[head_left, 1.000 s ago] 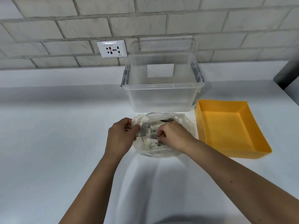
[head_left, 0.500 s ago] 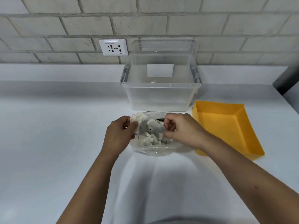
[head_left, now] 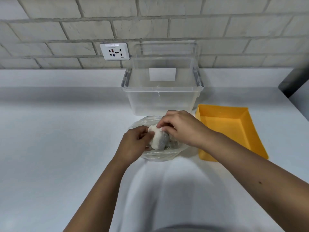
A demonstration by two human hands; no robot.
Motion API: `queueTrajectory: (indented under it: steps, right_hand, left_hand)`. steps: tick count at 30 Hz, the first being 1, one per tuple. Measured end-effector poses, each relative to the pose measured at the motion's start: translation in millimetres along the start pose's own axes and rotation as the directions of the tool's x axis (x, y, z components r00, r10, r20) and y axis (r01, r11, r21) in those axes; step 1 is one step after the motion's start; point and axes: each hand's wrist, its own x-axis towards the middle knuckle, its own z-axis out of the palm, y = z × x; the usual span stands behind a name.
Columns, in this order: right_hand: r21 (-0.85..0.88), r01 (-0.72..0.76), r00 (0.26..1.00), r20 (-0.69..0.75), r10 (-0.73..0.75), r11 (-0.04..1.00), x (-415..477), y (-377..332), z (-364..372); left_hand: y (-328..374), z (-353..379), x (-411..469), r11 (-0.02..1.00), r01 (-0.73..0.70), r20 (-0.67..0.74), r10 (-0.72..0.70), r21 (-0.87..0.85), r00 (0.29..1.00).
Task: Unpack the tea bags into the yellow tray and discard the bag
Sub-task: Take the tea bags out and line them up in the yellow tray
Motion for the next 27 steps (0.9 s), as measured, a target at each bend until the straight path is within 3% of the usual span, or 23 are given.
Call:
queueTrajectory:
  steps: [6,10,14,16,19,24,27]
  right_hand:
    - [-0.073,0.001,0.994,-0.105,-0.009,0.997,12.6,-7.9,7.0]
    - [0.049,-0.001,0.992,-0.128,0.007,0.999,17.6,-7.2,11.6]
    - [0.244,-0.080,0.964,-0.229,0.137,0.966,12.5,-4.7,31.8]
    - [0.210,-0.156,0.976,-0.115,0.183,0.965,9.0,0.6,46.0]
    - [0.105,-0.210,0.974,0.110,0.199,0.972,10.9,0.9,64.5]
    - [-0.080,-0.232,0.963,0.124,0.240,0.970,26.9,-3.7,79.1]
    - [-0.074,-0.238,0.965,0.092,0.244,0.969,21.8,-2.9,72.7]
  left_hand:
    - [0.8,0.5,0.1,0.988,0.081,0.037,-0.076,-0.134,0.996]
    - [6.9,-2.2,0.4,0.990,0.065,0.075,-0.056,-0.123,0.996]
    - [3.3,-13.5,7.4,1.000,0.011,-0.163,-0.012,-0.009,0.987]
    - [1.3,-20.6,9.9,0.999,0.005,-0.250,0.005,0.038,0.968]
    - [-0.6,-26.1,11.2,0.998,0.001,-0.273,0.016,0.063,0.962]
    - [-2.4,-24.6,12.2,1.000,0.004,-0.257,0.003,0.026,0.967]
    - [-4.5,-25.1,11.2,1.000,0.000,-0.271,0.007,0.025,0.962]
